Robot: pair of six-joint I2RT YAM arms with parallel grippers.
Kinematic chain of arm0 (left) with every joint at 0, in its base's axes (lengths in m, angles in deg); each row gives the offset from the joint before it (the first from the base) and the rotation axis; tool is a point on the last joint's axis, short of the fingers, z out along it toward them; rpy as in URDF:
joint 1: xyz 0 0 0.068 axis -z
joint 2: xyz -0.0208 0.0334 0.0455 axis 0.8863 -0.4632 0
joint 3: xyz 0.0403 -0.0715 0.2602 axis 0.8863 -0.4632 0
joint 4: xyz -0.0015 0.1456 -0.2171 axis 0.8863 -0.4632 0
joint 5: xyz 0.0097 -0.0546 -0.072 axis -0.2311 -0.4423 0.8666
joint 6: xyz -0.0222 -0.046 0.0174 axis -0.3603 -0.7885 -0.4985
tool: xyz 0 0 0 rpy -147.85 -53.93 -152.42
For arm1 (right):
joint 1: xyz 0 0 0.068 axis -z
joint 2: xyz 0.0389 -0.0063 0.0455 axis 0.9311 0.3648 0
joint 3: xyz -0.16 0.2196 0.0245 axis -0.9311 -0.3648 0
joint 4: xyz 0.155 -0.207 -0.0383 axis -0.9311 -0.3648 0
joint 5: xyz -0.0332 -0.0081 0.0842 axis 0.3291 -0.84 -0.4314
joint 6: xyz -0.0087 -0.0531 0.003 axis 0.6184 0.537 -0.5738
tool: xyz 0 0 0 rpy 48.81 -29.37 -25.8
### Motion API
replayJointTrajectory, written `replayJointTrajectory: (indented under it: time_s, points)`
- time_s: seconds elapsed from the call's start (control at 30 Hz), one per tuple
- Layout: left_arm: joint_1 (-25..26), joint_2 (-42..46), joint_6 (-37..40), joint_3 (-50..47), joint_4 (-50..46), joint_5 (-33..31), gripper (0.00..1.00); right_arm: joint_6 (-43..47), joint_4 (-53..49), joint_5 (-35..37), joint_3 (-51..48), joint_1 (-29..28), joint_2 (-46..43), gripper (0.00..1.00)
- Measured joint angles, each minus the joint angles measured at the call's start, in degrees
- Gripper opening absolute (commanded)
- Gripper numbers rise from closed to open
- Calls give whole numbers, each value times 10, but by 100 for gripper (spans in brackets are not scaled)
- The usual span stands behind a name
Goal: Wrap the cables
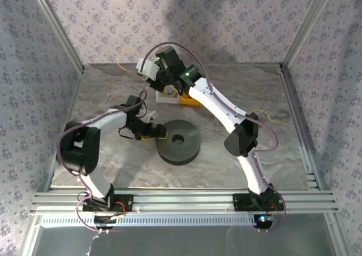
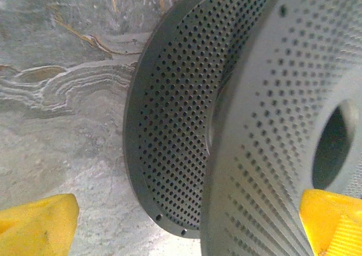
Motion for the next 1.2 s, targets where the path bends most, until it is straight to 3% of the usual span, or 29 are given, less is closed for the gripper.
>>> replayJointTrajectory:
  time_s: [0.3, 0.6, 0.77, 0.93, 1.07, 1.2]
  points:
    - [12, -25, -3, 35, 33, 14, 78, 0, -5, 0, -7, 0, 0, 0]
    - [12, -26, -23, 37, 54, 44, 50, -10, -6, 1, -18, 1, -1, 0]
    - [12, -32, -32, 37, 61, 56, 32, -11, -6, 2, -28, 4, -2, 0]
    - [8, -32, -41, 37, 72, 95, 2, -14, -6, 5, -38, 7, -6, 0]
    - [-5, -21, -46, 37, 73, 138, 0, -15, -6, 6, -52, 8, -18, 0]
    - [-35, 19, -35, 40, 34, 121, 0, -15, -4, 7, -68, 9, -31, 0]
